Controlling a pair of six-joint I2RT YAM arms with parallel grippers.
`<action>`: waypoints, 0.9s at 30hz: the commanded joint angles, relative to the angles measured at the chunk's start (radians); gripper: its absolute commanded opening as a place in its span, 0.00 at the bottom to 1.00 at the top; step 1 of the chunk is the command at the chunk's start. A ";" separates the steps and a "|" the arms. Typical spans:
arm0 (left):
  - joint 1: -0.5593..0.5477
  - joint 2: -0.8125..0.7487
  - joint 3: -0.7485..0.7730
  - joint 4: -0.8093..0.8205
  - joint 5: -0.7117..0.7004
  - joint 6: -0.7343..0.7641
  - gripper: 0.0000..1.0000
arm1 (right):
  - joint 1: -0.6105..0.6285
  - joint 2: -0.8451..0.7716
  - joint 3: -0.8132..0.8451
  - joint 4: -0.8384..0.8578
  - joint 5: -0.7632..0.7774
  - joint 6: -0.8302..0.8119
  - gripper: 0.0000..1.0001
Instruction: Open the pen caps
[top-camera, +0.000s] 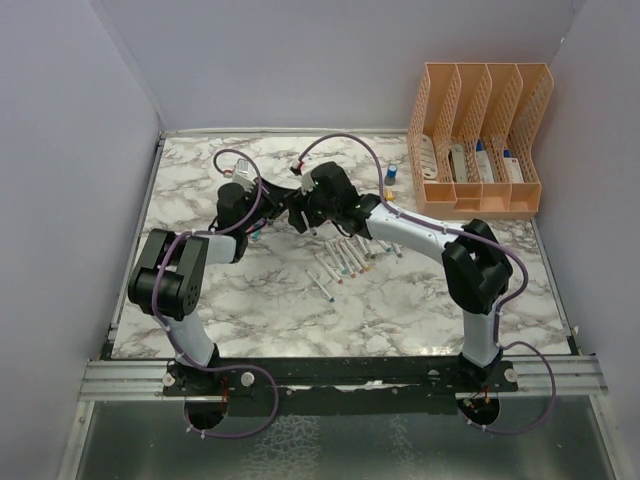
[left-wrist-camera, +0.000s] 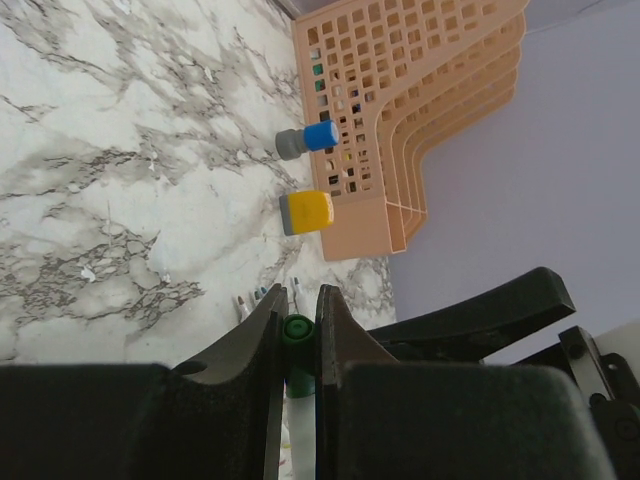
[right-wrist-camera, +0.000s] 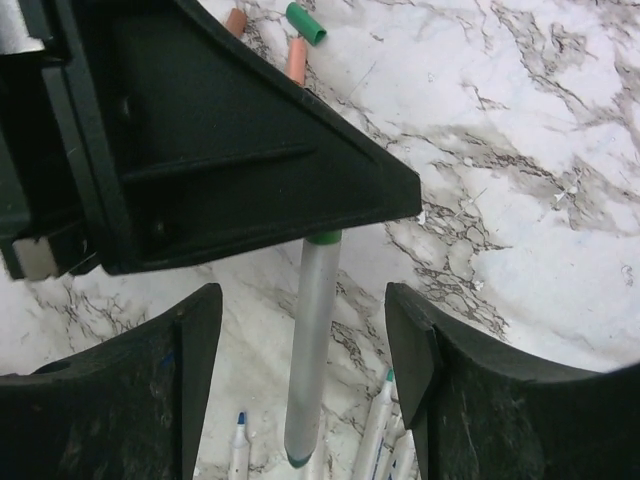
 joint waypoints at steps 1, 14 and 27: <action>-0.020 -0.056 -0.009 0.014 -0.020 0.020 0.00 | 0.004 0.033 0.048 -0.032 0.031 0.009 0.63; -0.058 -0.100 -0.007 -0.032 -0.042 0.044 0.00 | 0.004 0.049 0.073 -0.032 0.051 0.009 0.29; -0.079 -0.103 0.013 -0.125 -0.110 0.096 0.00 | 0.004 0.018 0.051 -0.043 0.072 0.003 0.01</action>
